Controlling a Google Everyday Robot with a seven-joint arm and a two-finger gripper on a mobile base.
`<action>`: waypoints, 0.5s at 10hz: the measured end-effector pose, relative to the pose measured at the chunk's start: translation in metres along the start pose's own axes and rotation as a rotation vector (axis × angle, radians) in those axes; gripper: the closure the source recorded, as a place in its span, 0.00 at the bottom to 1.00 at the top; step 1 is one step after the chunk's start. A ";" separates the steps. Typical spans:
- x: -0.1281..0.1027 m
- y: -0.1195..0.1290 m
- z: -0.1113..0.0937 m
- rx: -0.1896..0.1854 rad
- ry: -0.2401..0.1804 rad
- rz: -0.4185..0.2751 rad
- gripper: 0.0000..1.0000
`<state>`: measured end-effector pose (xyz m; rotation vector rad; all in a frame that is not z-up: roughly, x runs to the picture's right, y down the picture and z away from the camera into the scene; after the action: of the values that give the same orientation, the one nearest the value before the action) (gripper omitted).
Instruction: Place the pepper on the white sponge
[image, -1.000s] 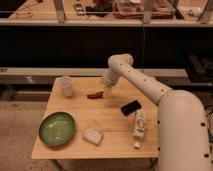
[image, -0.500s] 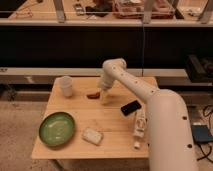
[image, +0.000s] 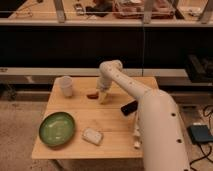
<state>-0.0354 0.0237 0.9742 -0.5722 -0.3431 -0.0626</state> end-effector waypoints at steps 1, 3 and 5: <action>0.001 0.000 0.004 -0.007 0.006 0.002 0.42; 0.005 0.001 0.009 -0.021 0.015 0.007 0.62; 0.007 0.003 0.011 -0.031 0.014 0.012 0.82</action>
<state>-0.0321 0.0323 0.9840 -0.6040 -0.3254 -0.0601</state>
